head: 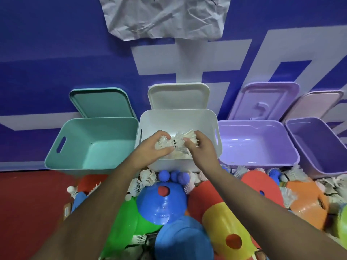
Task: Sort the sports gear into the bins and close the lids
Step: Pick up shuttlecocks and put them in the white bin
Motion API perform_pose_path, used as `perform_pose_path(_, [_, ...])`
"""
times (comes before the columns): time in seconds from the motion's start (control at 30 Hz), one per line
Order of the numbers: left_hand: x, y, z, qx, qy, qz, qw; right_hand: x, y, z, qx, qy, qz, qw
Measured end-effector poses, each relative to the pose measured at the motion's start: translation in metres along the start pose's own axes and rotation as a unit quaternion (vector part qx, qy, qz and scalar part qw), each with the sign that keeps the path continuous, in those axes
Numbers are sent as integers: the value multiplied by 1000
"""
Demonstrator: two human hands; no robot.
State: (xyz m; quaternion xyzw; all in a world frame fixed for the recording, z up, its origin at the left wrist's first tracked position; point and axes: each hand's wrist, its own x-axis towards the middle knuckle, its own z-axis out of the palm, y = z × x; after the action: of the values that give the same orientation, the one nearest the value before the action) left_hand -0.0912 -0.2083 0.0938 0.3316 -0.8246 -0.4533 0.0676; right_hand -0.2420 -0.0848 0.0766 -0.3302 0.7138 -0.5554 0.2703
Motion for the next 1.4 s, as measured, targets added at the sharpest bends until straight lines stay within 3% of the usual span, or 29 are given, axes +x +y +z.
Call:
perform_pose_path(0.1, [27, -8, -4, 60, -54, -19, 997, 25, 8, -3, 18, -30, 22, 999])
perform_pose_path(0.2, [47, -21, -2, 152, -101, -63, 981, 46, 23, -4, -41, -89, 35, 995])
perform_pose_path(0.47, [75, -52, 8, 302, -81, -52, 948, 77, 64, 6, -268, -205, 19, 941])
perform_pose_path(0.57, [70, -56, 8, 257, -79, -35, 963, 69, 63, 1, -272, -190, 2, 944])
perform_pose_path(0.7, [39, -48, 2, 122, 40, -15, 992, 40, 45, -14, -238, -140, -52, 960])
perform_pose_path(0.8, [-4, -46, -3, 69, 95, 5, 993, 0, 33, -18, -210, -134, -84, 965])
perform_pose_path(0.93, [-67, -55, -2, 7, 106, -2, 994, -49, 34, -7, -204, -158, -101, 961])
perform_pose_path(1.1, [-127, -105, -6, 73, 147, -43, 986, -92, 43, 39, -203, -199, -62, 957])
perform_pose_path(1.23, [-151, -146, -8, 175, 213, -109, 955, -106, 48, 86, -246, -250, -40, 936])
perform_pose_path(1.4, [-151, -168, -5, 240, 111, -171, 949, -108, 45, 143, -279, -263, -33, 923])
